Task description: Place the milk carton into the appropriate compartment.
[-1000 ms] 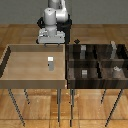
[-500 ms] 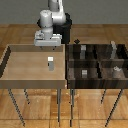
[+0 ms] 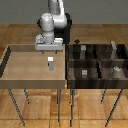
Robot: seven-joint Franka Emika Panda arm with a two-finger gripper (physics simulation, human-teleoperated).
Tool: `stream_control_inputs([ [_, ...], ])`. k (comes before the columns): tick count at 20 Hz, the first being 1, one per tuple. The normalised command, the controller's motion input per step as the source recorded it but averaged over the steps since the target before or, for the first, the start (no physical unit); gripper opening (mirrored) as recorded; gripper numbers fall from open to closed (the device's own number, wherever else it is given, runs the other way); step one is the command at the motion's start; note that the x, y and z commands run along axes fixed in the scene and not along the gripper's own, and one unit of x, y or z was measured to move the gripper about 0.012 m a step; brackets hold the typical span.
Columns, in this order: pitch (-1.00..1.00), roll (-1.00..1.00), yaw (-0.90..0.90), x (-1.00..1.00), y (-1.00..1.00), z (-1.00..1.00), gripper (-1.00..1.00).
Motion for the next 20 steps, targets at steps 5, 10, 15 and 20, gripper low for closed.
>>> stream_control_inputs([
  [5,0.00,0.00,0.00,-0.20,0.00,0.00,1.00],
  [10,0.00,0.00,0.00,0.00,0.00,-0.60,1.00],
  [15,0.00,0.00,0.00,0.00,0.00,-0.80,-1.00],
  [20,0.00,0.00,0.00,0.00,0.00,0.00,-1.00],
])
